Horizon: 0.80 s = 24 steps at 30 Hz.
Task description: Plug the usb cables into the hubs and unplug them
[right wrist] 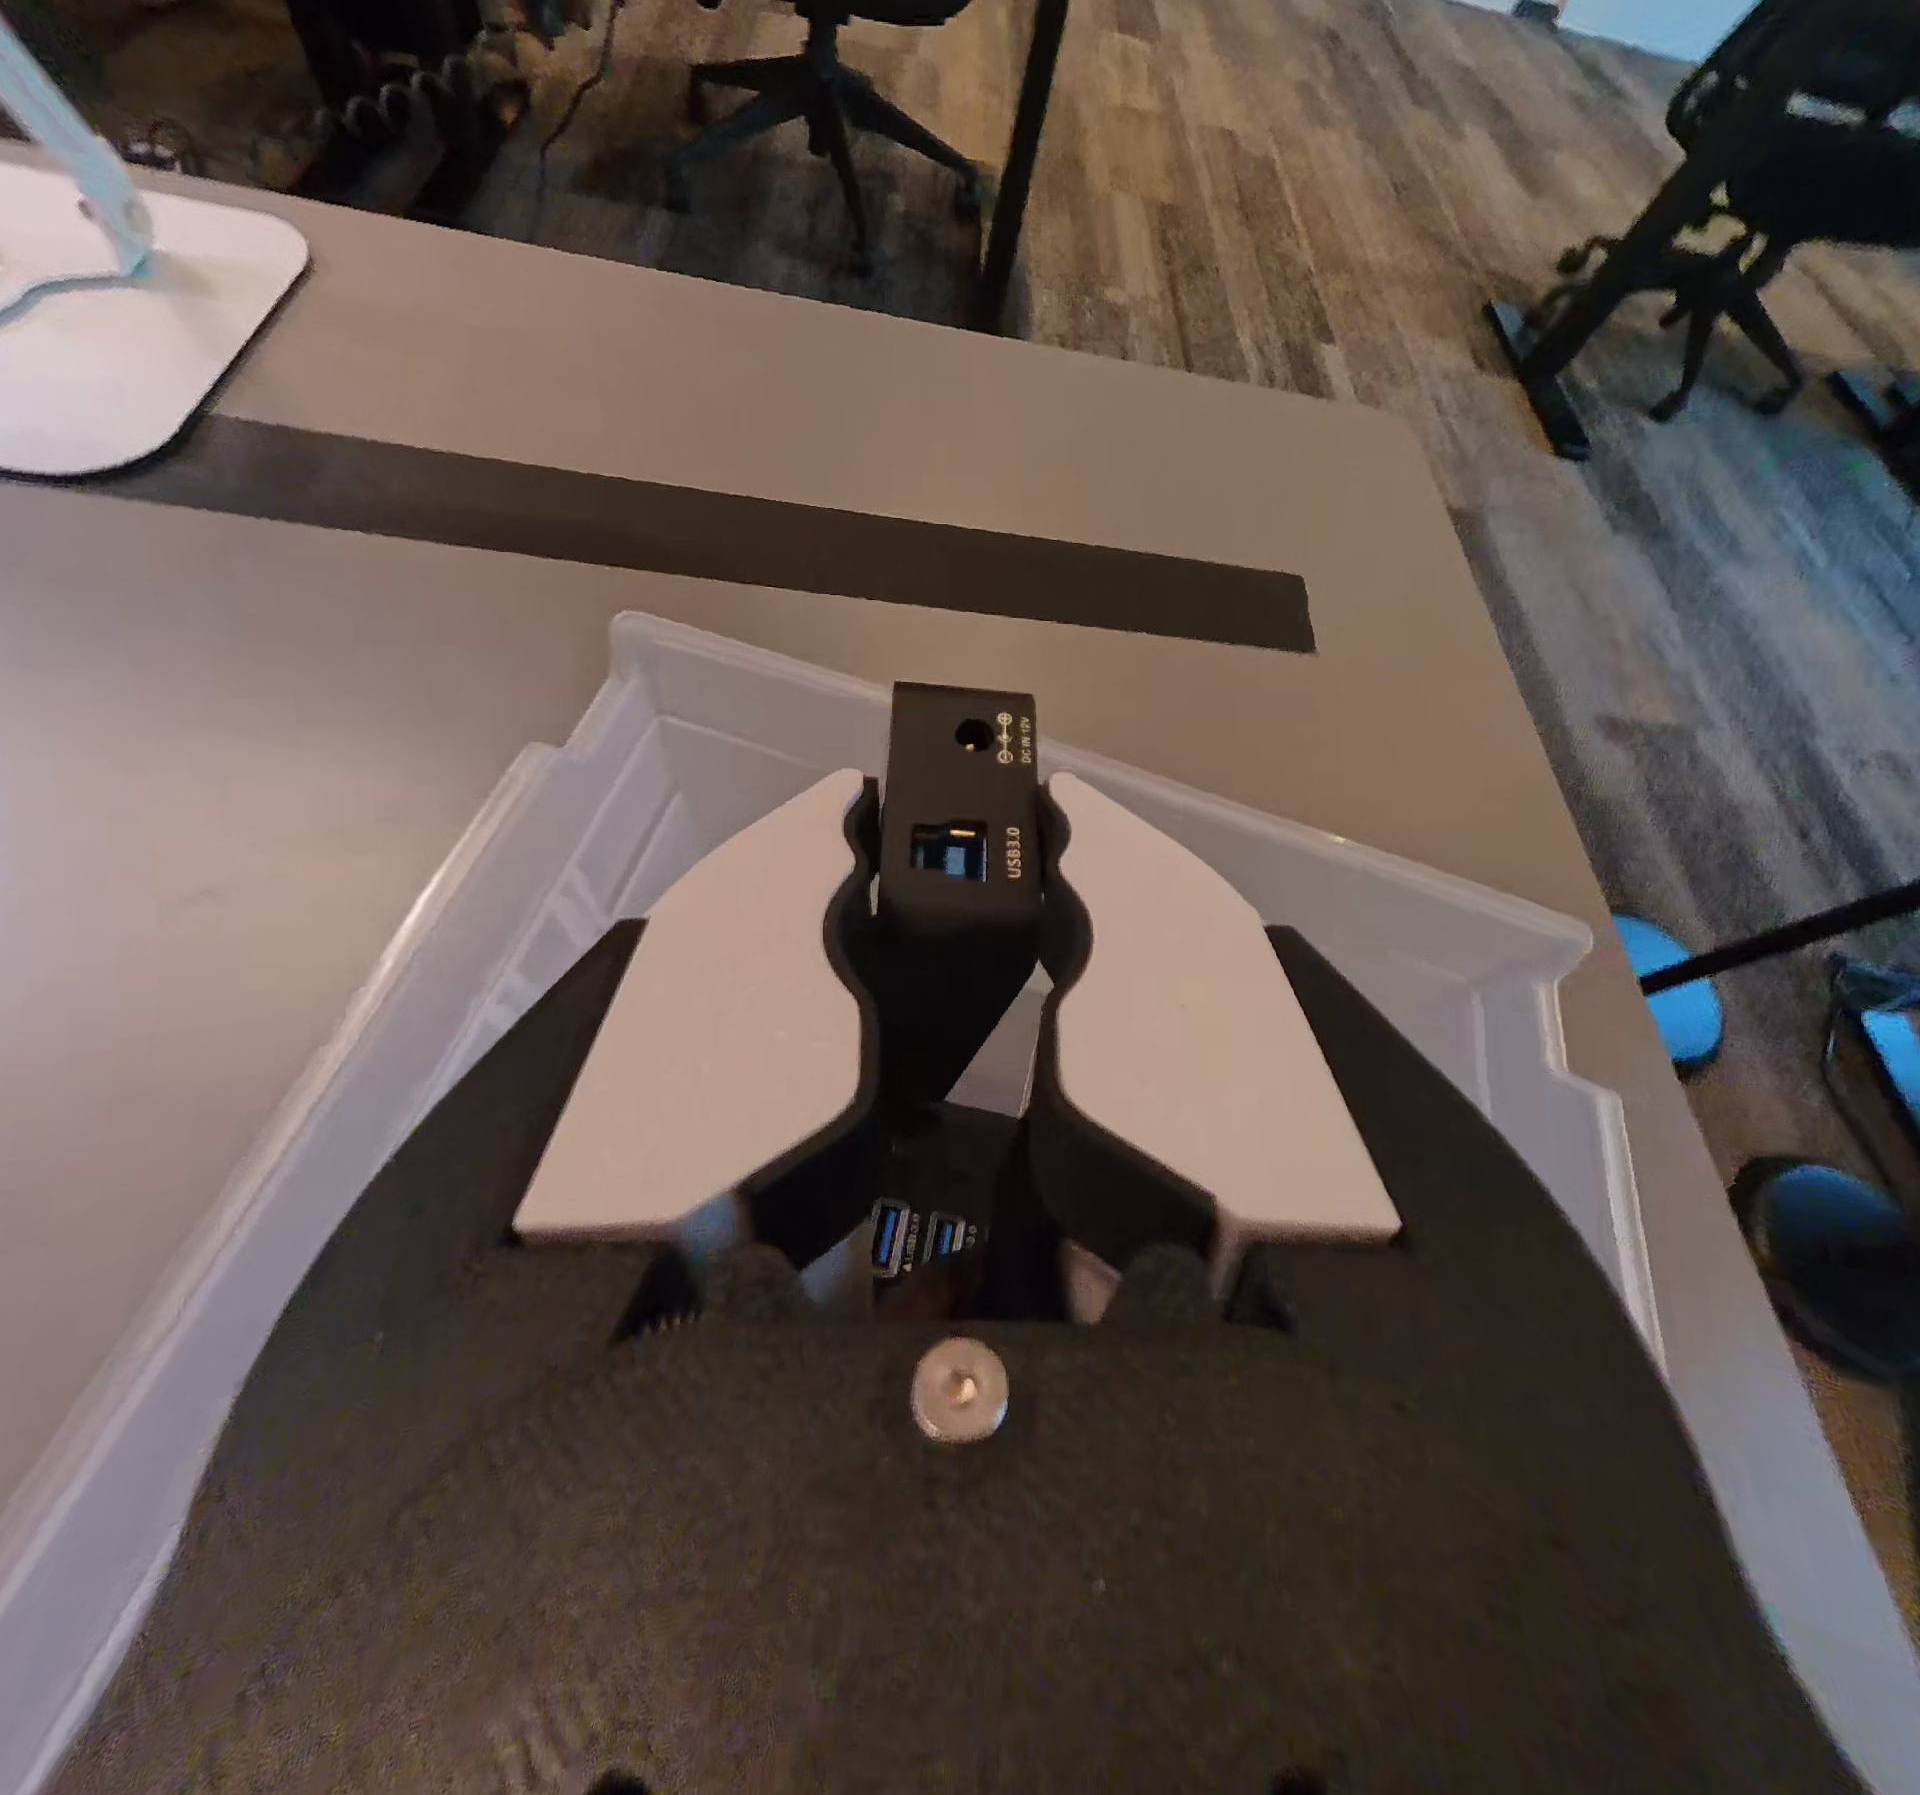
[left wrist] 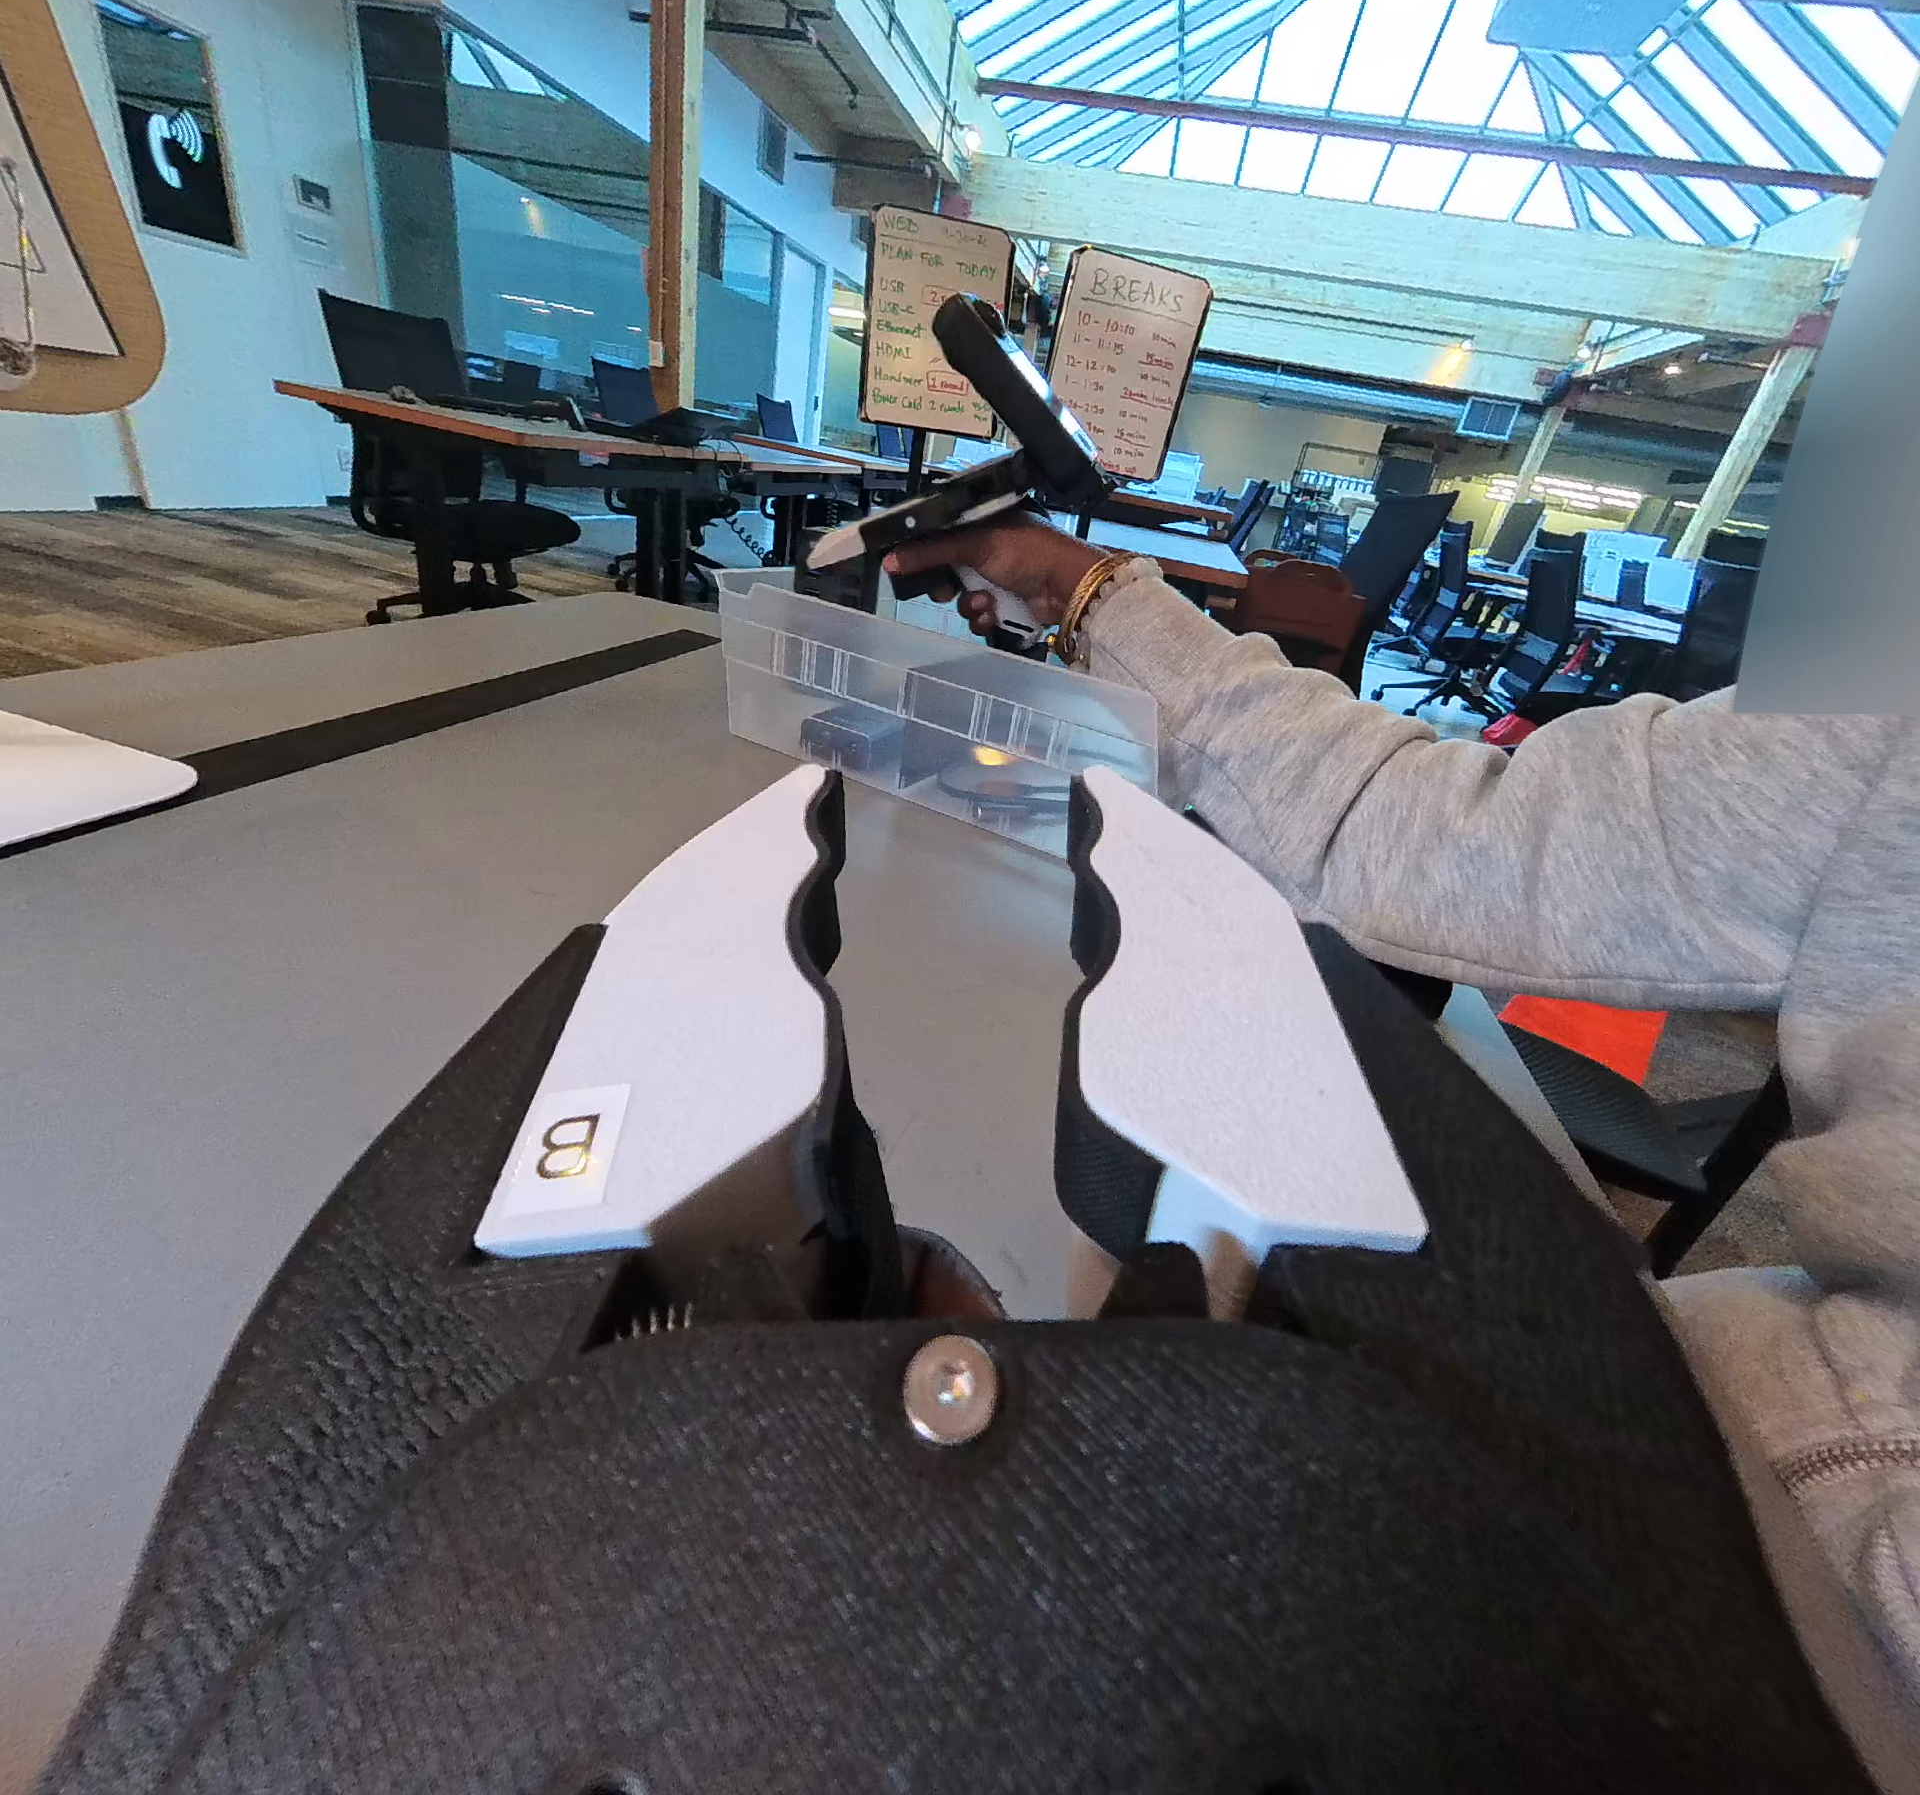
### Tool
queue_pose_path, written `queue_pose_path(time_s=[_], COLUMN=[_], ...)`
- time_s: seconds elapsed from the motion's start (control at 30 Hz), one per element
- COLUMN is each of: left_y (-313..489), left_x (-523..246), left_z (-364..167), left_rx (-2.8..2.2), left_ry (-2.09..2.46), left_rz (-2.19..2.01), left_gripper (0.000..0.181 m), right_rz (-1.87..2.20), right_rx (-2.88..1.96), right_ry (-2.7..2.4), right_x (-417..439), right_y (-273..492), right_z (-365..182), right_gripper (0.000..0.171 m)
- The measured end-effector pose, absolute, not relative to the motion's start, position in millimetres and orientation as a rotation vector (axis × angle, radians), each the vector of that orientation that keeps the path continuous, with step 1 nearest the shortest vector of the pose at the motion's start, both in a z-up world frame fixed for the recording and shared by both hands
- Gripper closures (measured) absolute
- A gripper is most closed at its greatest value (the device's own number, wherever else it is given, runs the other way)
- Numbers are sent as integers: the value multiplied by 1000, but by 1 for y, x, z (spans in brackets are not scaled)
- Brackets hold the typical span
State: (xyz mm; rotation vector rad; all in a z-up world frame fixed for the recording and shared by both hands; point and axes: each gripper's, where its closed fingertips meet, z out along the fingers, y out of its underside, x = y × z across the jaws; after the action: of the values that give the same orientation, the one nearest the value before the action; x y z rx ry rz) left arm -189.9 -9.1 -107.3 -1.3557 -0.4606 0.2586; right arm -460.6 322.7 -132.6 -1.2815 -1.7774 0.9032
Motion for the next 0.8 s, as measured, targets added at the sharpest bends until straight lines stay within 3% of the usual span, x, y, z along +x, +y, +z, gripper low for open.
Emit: queue_pose_path(time_s=[0.33,0.8], left_y=[-8,-8], left_x=[-191,-191], left_z=[-110,-111], left_rx=[-1373,-1390], left_ry=[-458,-449], left_rz=[272,294], left_gripper=[140,141], right_rz=[887,780], right_rx=[-1530,-1283], right_ry=[-1801,-1923], right_x=[-442,-454], right_y=[336,307], right_z=[-138,-136], right_gripper=[143,143])
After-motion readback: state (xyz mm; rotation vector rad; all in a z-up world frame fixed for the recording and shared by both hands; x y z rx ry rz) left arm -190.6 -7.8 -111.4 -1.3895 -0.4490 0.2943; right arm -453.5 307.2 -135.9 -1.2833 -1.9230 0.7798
